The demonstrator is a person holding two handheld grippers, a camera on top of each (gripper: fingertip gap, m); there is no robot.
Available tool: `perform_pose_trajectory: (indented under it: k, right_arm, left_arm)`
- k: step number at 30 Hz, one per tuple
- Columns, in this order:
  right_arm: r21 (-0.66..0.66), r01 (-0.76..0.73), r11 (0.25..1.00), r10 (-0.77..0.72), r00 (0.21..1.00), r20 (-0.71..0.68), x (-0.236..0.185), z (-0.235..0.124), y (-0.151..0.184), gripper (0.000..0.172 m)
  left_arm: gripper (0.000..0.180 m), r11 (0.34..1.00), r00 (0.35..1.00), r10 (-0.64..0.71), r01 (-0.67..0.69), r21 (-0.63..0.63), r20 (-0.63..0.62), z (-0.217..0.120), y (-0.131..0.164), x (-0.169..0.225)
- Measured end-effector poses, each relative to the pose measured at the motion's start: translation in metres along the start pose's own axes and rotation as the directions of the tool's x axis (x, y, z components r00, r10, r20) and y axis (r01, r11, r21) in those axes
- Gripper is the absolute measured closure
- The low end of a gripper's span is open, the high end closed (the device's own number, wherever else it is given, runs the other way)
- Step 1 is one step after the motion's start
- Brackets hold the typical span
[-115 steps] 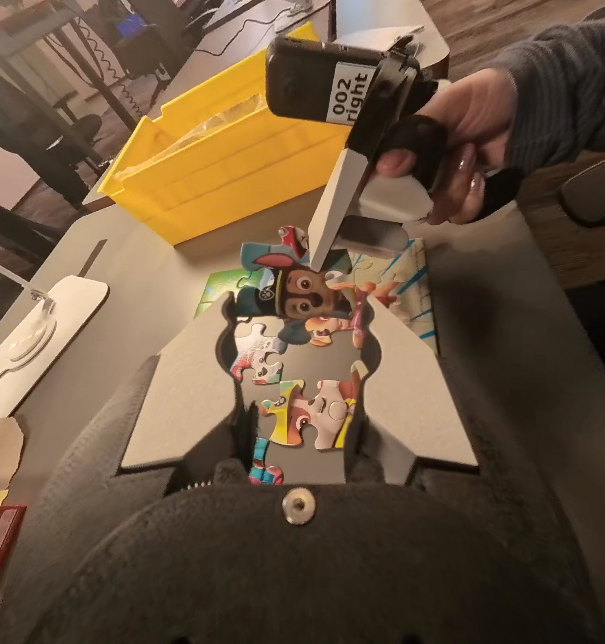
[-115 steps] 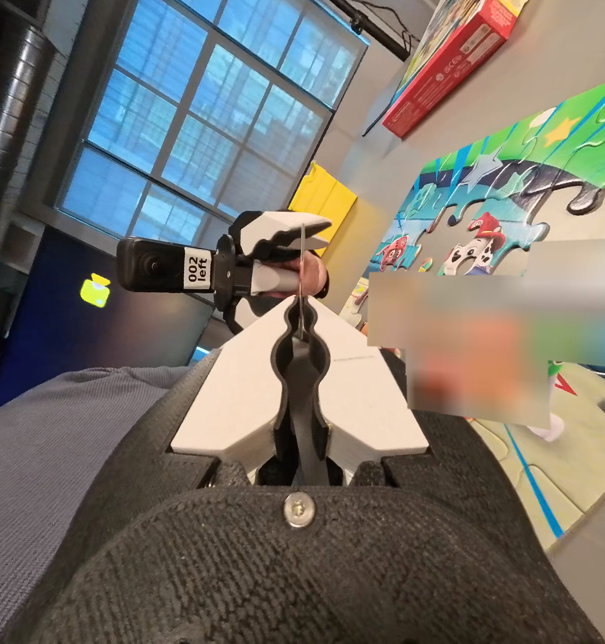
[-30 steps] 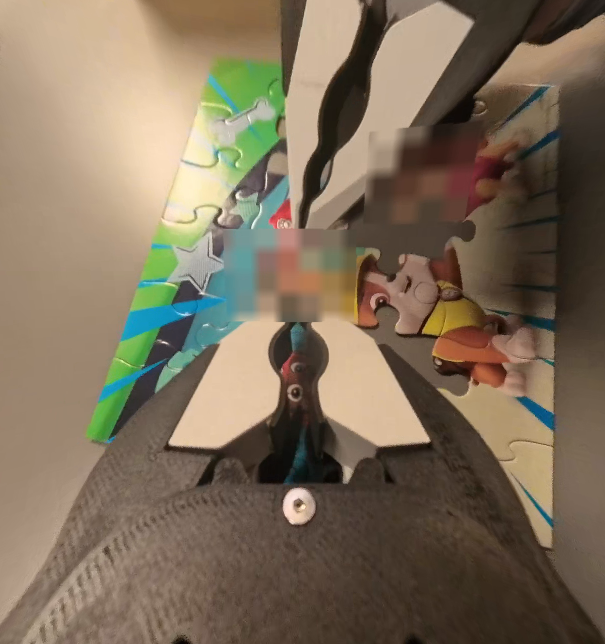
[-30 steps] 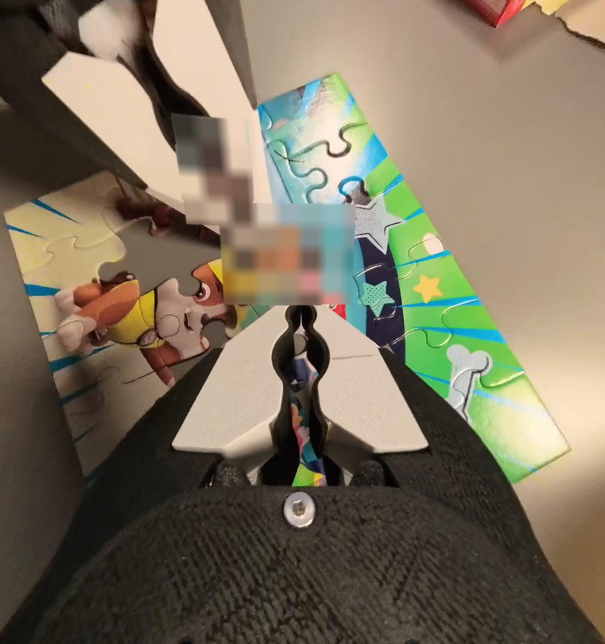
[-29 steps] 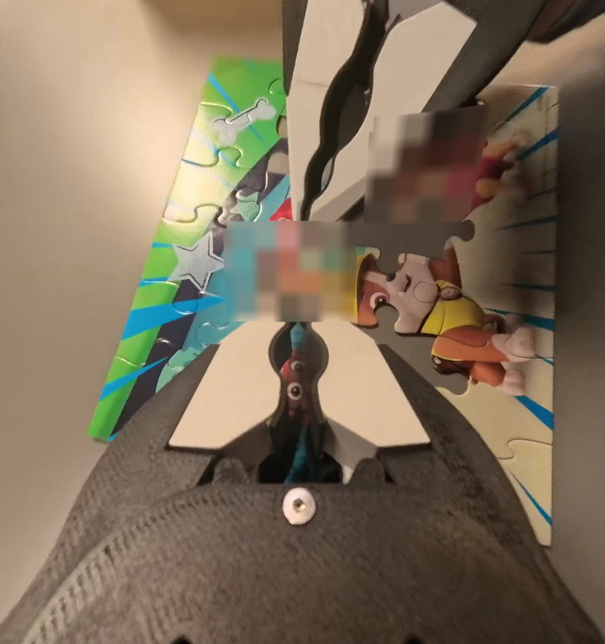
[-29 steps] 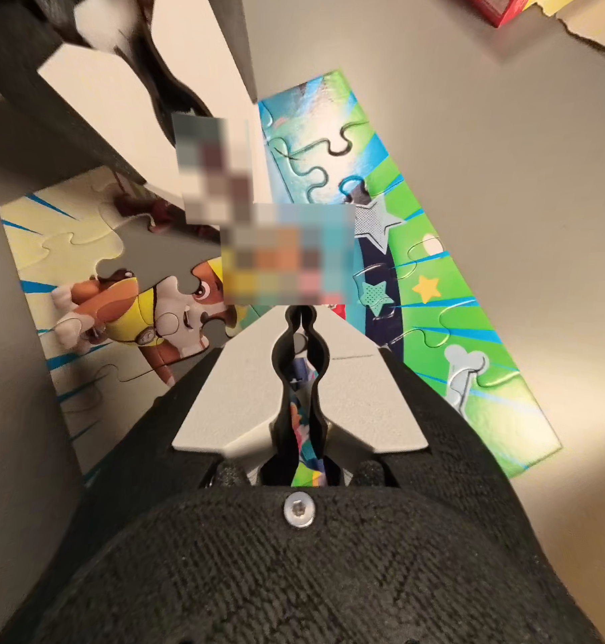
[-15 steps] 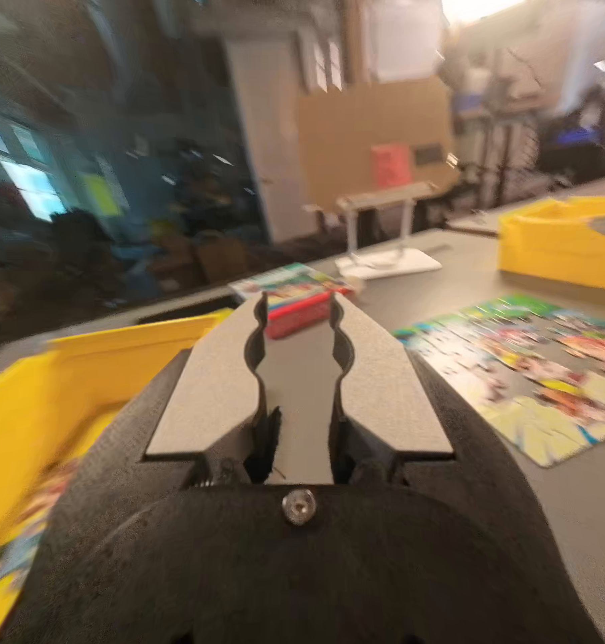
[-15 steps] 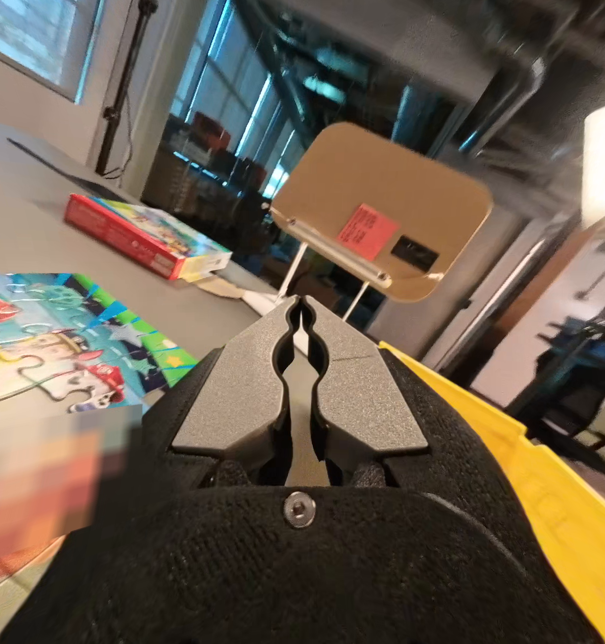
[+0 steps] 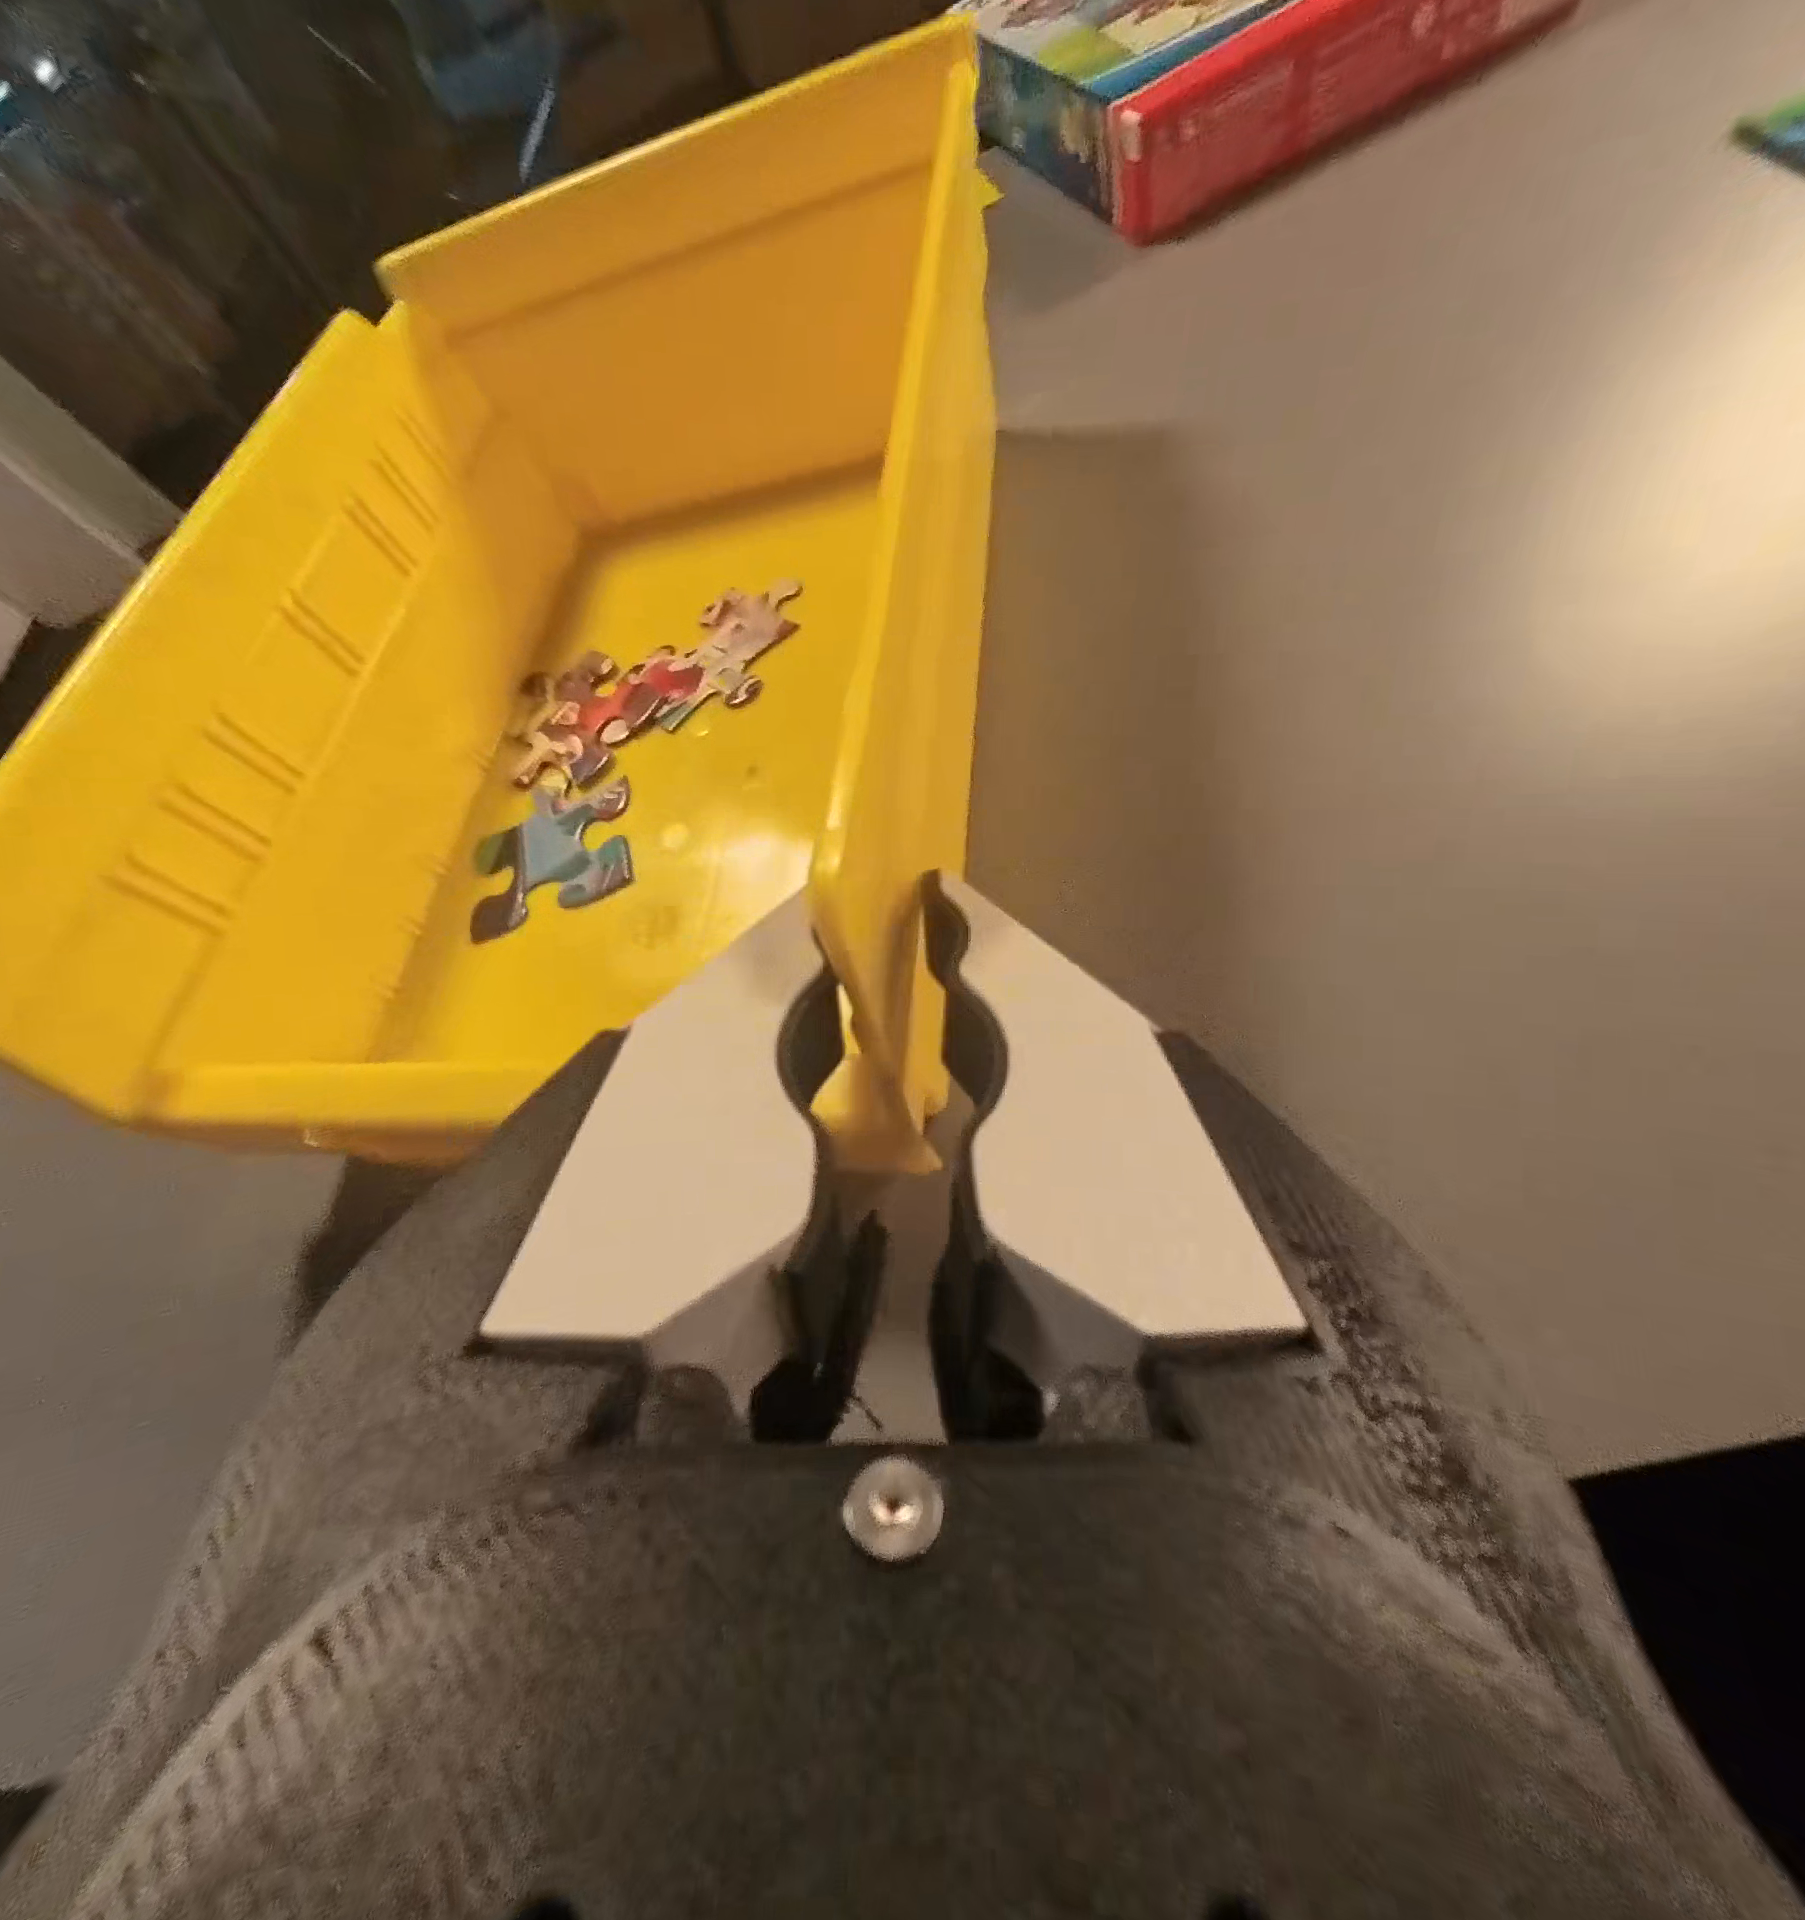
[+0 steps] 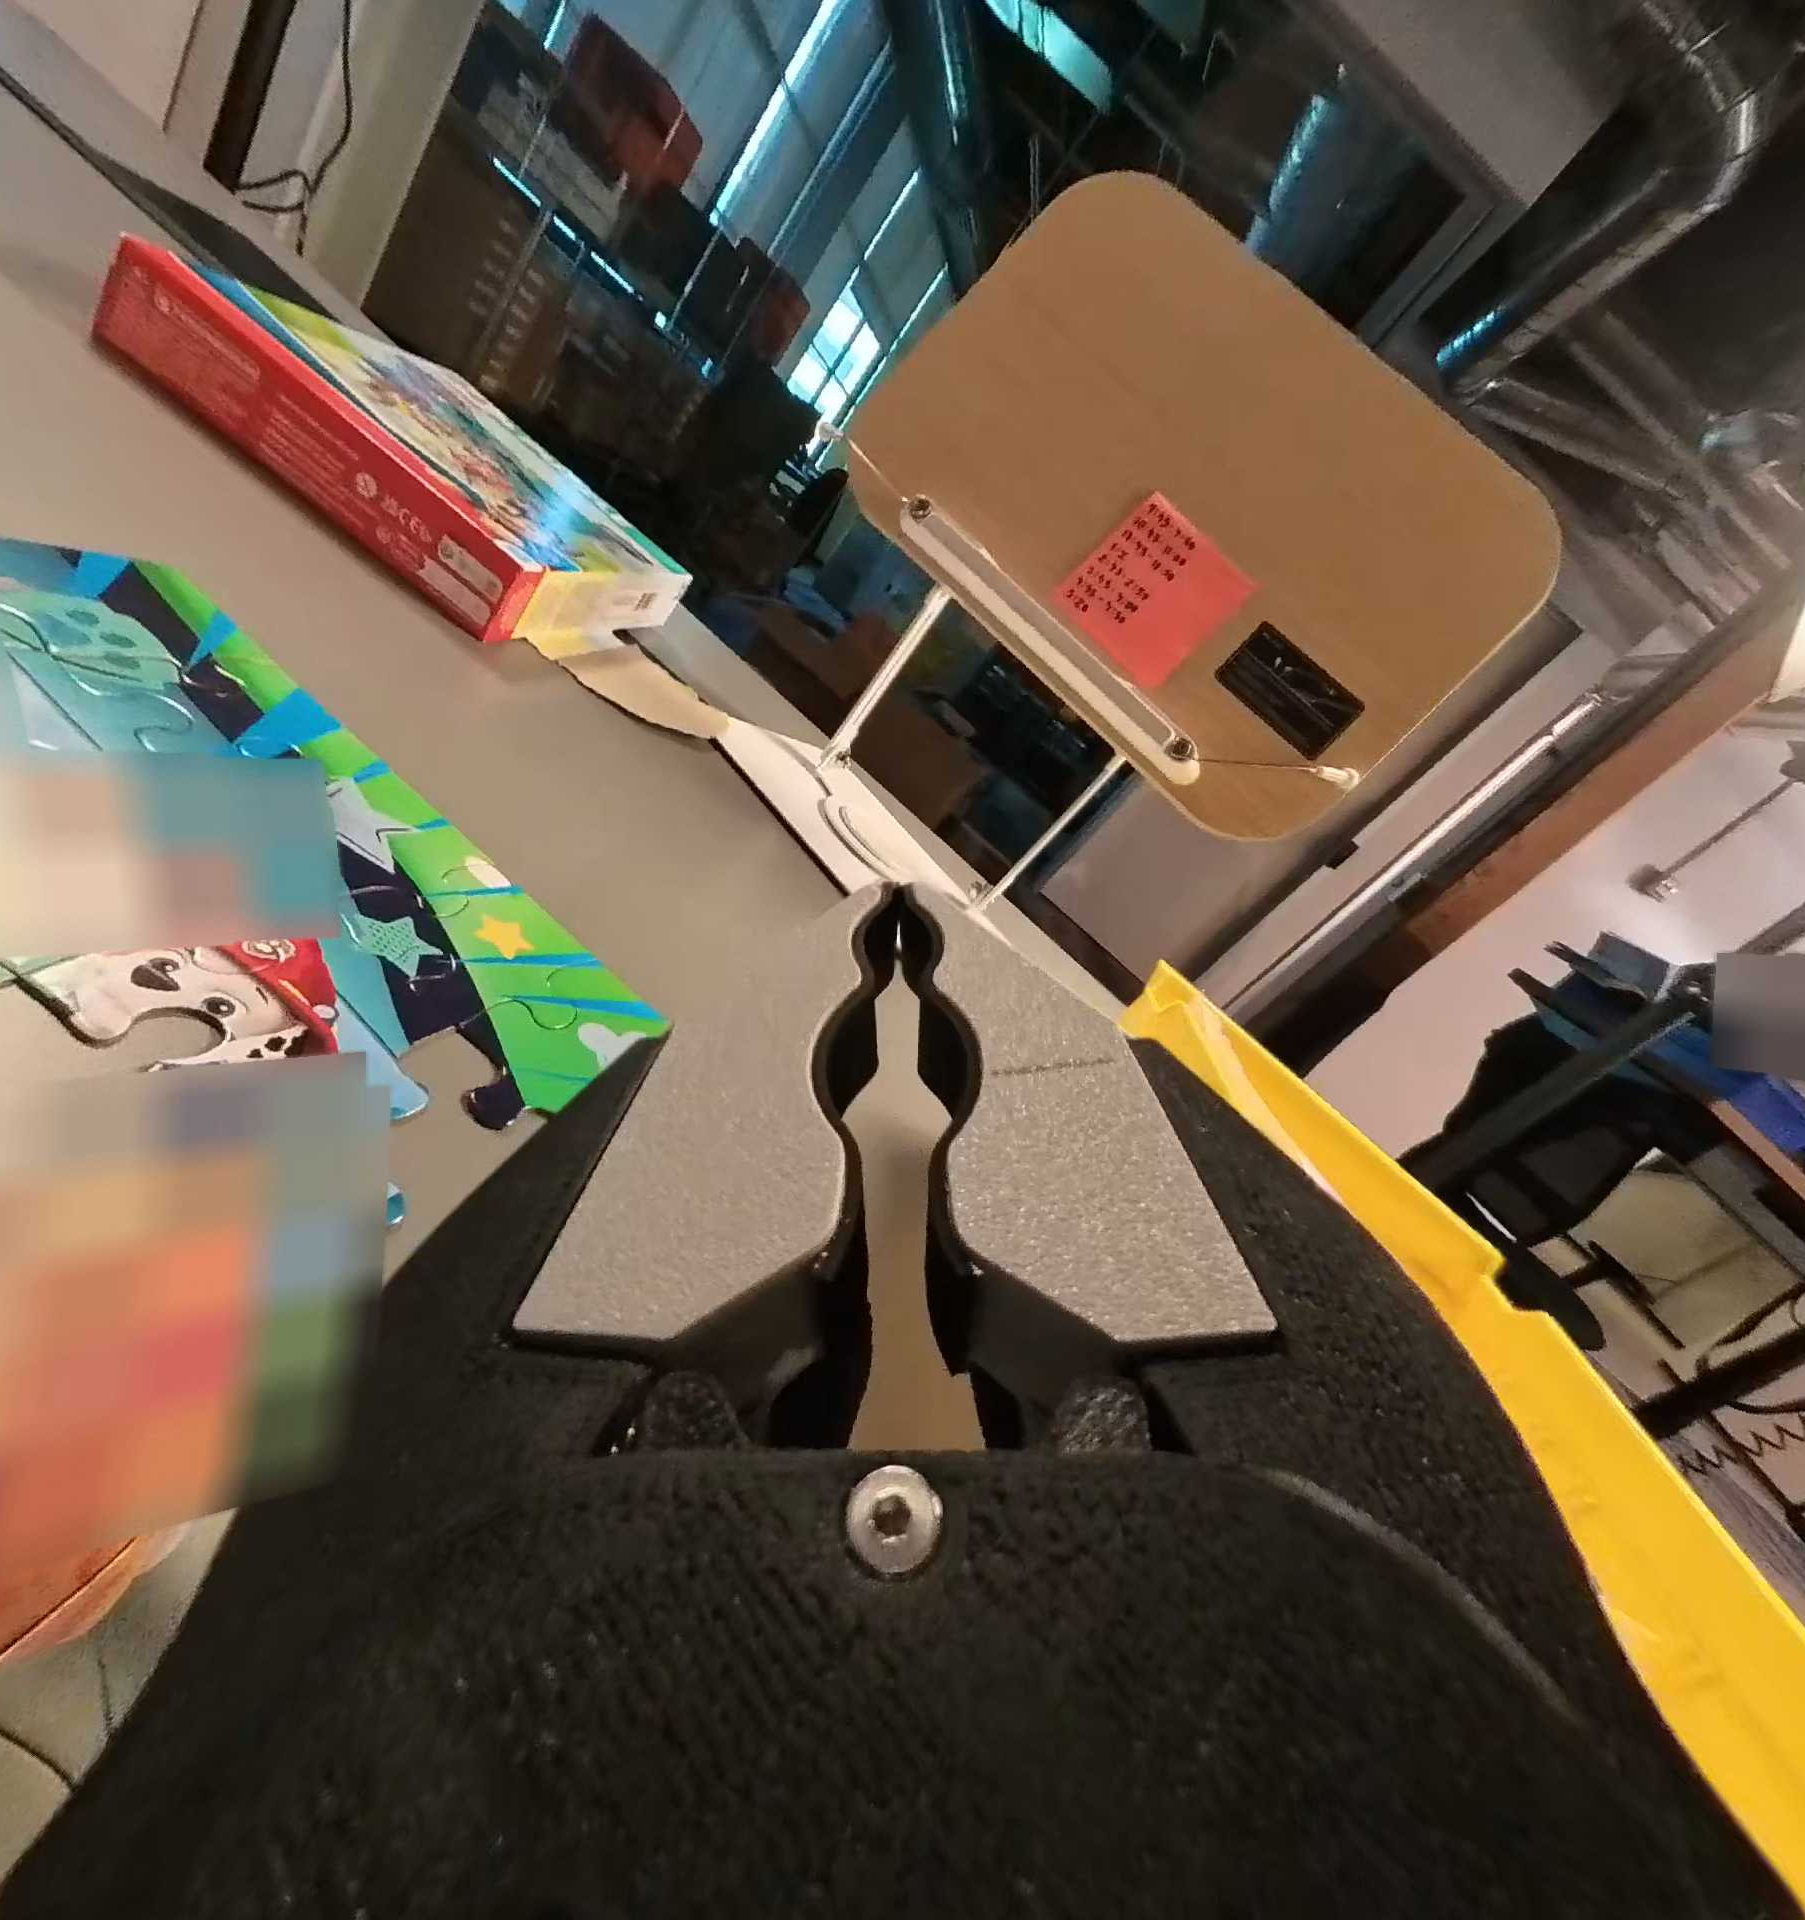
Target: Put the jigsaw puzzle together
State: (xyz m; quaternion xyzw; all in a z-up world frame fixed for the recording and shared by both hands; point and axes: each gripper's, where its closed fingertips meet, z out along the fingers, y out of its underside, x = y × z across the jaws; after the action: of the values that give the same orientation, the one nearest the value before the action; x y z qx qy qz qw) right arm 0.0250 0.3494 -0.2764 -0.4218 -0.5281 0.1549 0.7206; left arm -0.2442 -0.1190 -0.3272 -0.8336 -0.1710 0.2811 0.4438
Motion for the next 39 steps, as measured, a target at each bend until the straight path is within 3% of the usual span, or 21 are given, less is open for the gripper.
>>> perform_pose_trajectory:
  k: [3, 9, 12, 15, 17, 21, 24, 27, 30, 33, 39]
  right_arm:
    - [-0.017, 0.013, 1.000, -0.013, 1.000, -0.001, -0.001, 0.001, 0.003, 0.172]
    - [-0.017, -0.073, 0.997, 0.073, 0.997, 0.001, 0.006, -0.002, -0.010, 0.172]
    - [0.037, -0.175, 0.984, 0.171, 0.981, 0.095, -0.006, -0.005, -0.049, 0.172]
    - [0.082, -0.199, 0.977, 0.178, 0.961, 0.214, -0.030, -0.003, -0.095, 0.170]
    - [0.110, -0.228, 0.967, 0.182, 0.929, 0.324, -0.056, -0.001, -0.125, 0.168]
    - [0.139, -0.281, 0.950, 0.160, 0.815, 0.556, -0.123, 0.004, -0.178, 0.164]
    - [0.123, -0.268, 0.956, 0.094, 0.672, 0.734, -0.186, 0.011, -0.208, 0.157]
    - [0.100, -0.224, 0.969, 0.031, 0.516, 0.856, -0.241, 0.022, -0.232, 0.145]
    - [0.077, -0.156, 0.985, -0.007, 0.403, 0.915, -0.285, 0.038, -0.250, 0.132]
    - [0.117, -0.045, 0.992, -0.094, 0.357, 0.929, -0.316, 0.056, -0.262, 0.124]
    - [0.066, 0.231, 0.971, -0.126, 0.256, 0.958, -0.355, 0.100, -0.240, 0.116]
  left_arm:
    - [0.175, 0.997, 0.996, 0.055, -0.050, 0.063, -0.070, -0.001, -0.009, 0.018]
    - [0.174, 0.949, 0.954, 0.300, -0.301, 0.091, 0.017, -0.009, -0.007, 0.032]
    - [0.176, 0.893, 0.896, 0.439, -0.443, 0.078, 0.063, -0.015, -0.005, 0.042]
    - [0.177, 0.807, 0.806, 0.580, -0.589, 0.049, 0.120, -0.019, -0.003, 0.051]
    - [0.178, 0.782, 0.779, 0.612, -0.621, 0.040, 0.137, -0.021, -0.002, 0.054]
    - [0.179, 0.764, 0.759, 0.633, -0.644, 0.036, 0.153, -0.021, -0.004, 0.058]
    - [0.179, 0.791, 0.794, 0.600, -0.607, 0.073, 0.100, -0.020, -0.008, 0.070]
    - [0.176, 0.785, 0.787, 0.609, -0.616, 0.067, 0.094, -0.015, -0.007, 0.080]
    - [0.176, 0.818, 0.821, 0.563, -0.570, 0.075, 0.090, -0.015, -0.009, 0.080]
    - [0.176, 0.802, 0.804, 0.586, -0.594, 0.069, 0.101, -0.015, -0.008, 0.081]
    - [0.176, 0.739, 0.737, 0.664, -0.673, 0.045, 0.124, -0.015, -0.005, 0.085]
